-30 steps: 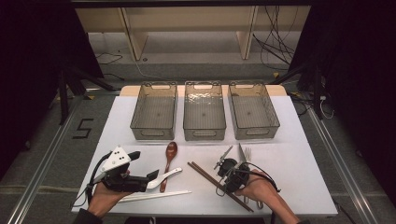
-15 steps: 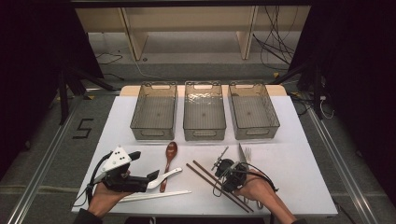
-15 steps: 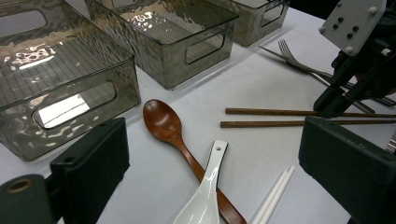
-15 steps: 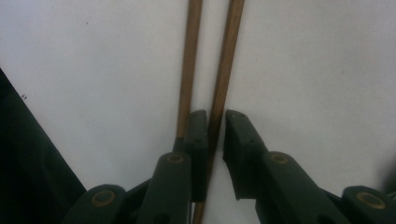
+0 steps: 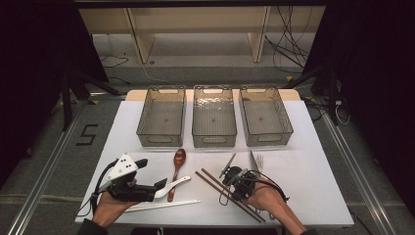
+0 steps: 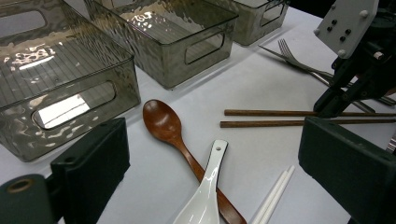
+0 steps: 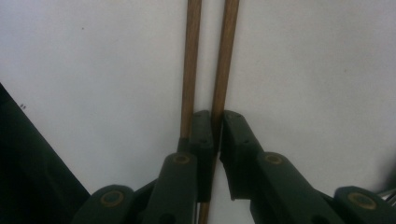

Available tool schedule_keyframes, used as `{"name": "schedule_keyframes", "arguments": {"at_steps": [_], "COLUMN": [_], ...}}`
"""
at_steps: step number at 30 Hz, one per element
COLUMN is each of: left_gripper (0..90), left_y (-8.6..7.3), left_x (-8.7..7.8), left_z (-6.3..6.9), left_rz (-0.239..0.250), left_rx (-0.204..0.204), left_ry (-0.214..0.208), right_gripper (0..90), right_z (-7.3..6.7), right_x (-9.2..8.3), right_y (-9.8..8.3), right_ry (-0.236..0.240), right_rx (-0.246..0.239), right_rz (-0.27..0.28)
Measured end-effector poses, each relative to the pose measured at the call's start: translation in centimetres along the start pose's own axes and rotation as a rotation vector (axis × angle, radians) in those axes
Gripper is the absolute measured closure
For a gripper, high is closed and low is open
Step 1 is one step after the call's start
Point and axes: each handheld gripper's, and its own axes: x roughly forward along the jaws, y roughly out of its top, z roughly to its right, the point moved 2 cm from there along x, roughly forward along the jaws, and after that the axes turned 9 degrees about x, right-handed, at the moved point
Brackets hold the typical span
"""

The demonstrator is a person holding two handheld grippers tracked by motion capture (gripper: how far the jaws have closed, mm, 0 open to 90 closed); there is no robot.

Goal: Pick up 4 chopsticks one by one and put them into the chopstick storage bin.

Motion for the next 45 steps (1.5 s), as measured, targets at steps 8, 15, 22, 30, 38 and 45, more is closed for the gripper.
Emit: {"name": "schedule_keyframes", "arguments": {"at_steps": [8, 15, 22, 30, 38, 45], "left_gripper": [8.2, 8.2, 8.3, 8.3, 8.4, 8.4], "left_y": [0.0, 0.0, 0.1, 0.0, 0.0, 0.0], "left_x": [0.0, 0.0, 0.0, 0.0, 0.1, 0.1], "left_z": [0.0, 0.0, 0.0, 0.0, -0.1, -0.4], "left_rz": [0.002, 0.001, 0.002, 0.003, -0.007, -0.032], "left_rx": [0.000, 0.004, 0.004, 0.003, 0.011, -0.001], "left_ry": [-0.001, -0.003, -0.001, -0.001, -0.003, -0.013], "right_gripper": [85.2, 85.5, 85.5, 85.6, 85.8, 85.8], "right_z": [-0.7, -0.8, -0.3, 0.0, 0.5, 0.5], "right_x": [0.0, -0.1, -0.4, -0.3, -1.2, -3.3], "right_y": [0.3, 0.6, 0.5, 0.4, 0.1, 0.0], "right_ry": [-0.007, -0.035, -0.068, -0.062, -0.058, -0.061], "right_rx": [0.043, 0.028, 0.000, -0.004, -0.033, -0.088], "right_rz": [-0.003, -0.007, -0.020, -0.027, 0.007, 0.101]}}
